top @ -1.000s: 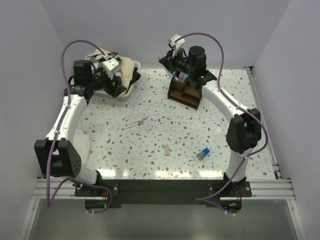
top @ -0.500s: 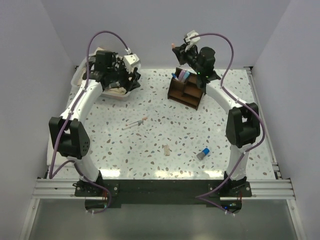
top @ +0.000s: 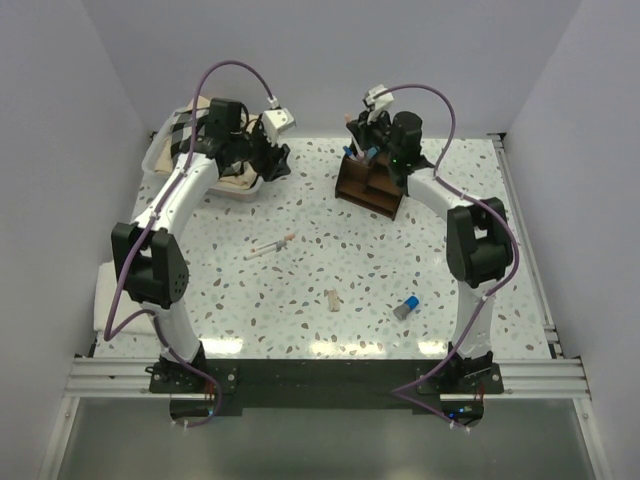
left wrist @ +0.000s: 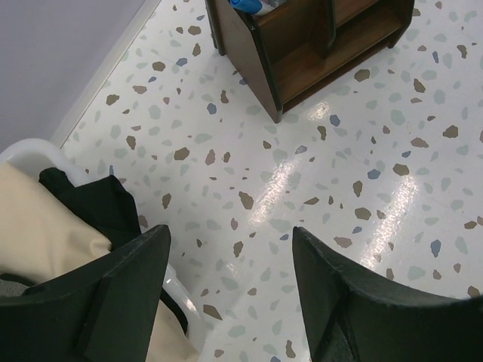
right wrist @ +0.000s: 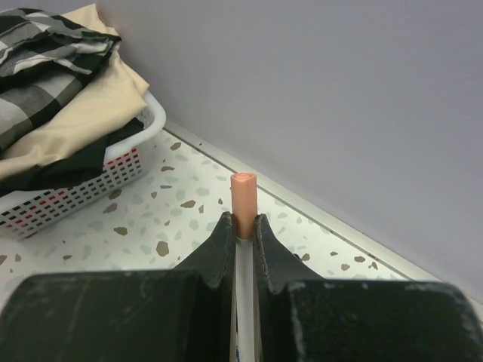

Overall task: Sort the stationery into containers
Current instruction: Place the pen in the storage box, then pick up the pen from the center of the board.

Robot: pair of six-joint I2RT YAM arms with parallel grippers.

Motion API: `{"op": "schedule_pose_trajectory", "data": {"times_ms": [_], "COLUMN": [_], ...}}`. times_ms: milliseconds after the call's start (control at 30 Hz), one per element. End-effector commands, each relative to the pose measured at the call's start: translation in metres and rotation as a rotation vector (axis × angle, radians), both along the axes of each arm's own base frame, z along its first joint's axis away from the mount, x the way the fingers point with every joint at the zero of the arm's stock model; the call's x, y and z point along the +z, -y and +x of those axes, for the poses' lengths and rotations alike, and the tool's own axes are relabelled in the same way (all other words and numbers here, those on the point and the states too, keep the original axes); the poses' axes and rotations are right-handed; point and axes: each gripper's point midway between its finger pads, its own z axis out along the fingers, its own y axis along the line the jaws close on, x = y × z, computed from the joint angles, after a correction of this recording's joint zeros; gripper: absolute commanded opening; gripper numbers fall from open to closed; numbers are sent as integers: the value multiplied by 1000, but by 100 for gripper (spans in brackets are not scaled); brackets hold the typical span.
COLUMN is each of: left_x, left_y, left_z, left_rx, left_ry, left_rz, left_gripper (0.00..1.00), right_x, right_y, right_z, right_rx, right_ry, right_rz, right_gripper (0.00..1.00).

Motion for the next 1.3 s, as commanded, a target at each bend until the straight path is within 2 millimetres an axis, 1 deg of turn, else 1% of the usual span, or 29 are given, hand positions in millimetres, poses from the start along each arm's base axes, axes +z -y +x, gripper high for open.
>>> {"op": "schedule_pose_trajectory", "data": {"times_ms": [0,100,233,267,300,333,367,433,500,533,600,633,667,700,733,767,800,833,867,900,933,967,1000,1033,1067,1133,1167,1200,1267], "left_x": [12,11,10,11,11,9,12,12,15,11,13,3,6,3,-14,-13,-19,-34,-31,-35,-49,-47,-53,-66,-72,-94,-100,-108,-118], "left_y": [4,4,2,1,1,0,0,-2,-4,-5,-6,-7,-8,-9,-11,-14,-16,-22,-25,-28,-31,-34,-36,-38,-41,-44,-43,-44,-43], "left_z": [3,-1,-3,-4,-4,-4,-4,-4,-7,-8,-16,-25,-32,-39,-54,-63,-70,-82,-90,-98,-113,-122,-129,-140,-146,-161,-166,-171,-174], "left_rx": [-8,-10,-8,-8,-7,-6,-2,9,11,16,10,-12,-23,-36,-77,-88,-94,-97,-98,-106,-134,-145,-156,-174,-178,-220,-236,-245,-245], "left_ry": [39,35,33,35,36,35,43,51,60,51,50,27,33,25,-12,-8,-24,-62,-57,-67,-100,-90,-103,-134,-148,-211,-230,-259,-283], "left_rz": [14,21,28,31,32,36,37,44,44,50,50,60,62,70,94,105,119,144,151,162,184,190,197,215,231,303,319,326,323], "left_gripper": [71,71,71,72,72,72,72,74,74,74,74,74,74,74,74,74,74,73,73,71,70,69,68,67,65,57,53,53,53], "right_x": [2,-15,-21,-20,-21,-18,-13,4,18,38,50,71,71,66,67,70,56,48,41,17,13,5,-3,-4,-4,-5,-7,-7,-7], "right_y": [4,3,3,3,2,3,2,5,7,9,13,14,16,17,13,13,11,9,-4,-4,-5,-7,-4,-3,-2,1,2,2,1], "right_z": [3,5,5,4,3,2,1,-6,-14,-22,-33,-44,-51,-58,-69,-83,-96,-106,-126,-143,-147,-154,-161,-162,-164,-168,-168,-168,-168], "right_rx": [3,10,13,18,21,18,20,19,19,19,20,26,29,37,82,109,153,209,335,369,391,405,409,402,398,399,390,387,390], "right_ry": [53,26,13,10,-7,-13,-14,-12,-8,15,17,46,33,0,-11,-17,-74,-72,-88,-197,-197,-232,-281,-297,-309,-329,-338,-342,-345], "right_rz": [-12,-24,-33,-33,-38,-36,-34,-32,-28,-14,-13,-7,-8,-18,-34,-47,-73,-127,-156,-201,-247,-266,-276,-270,-271,-280,-283,-278,-273], "right_gripper": [0,0,0,15,23,37,43,54,57,59,59,60,61,61,63,64,65,65,64,63,62,62,62,62,62,62,62,62,62]}}
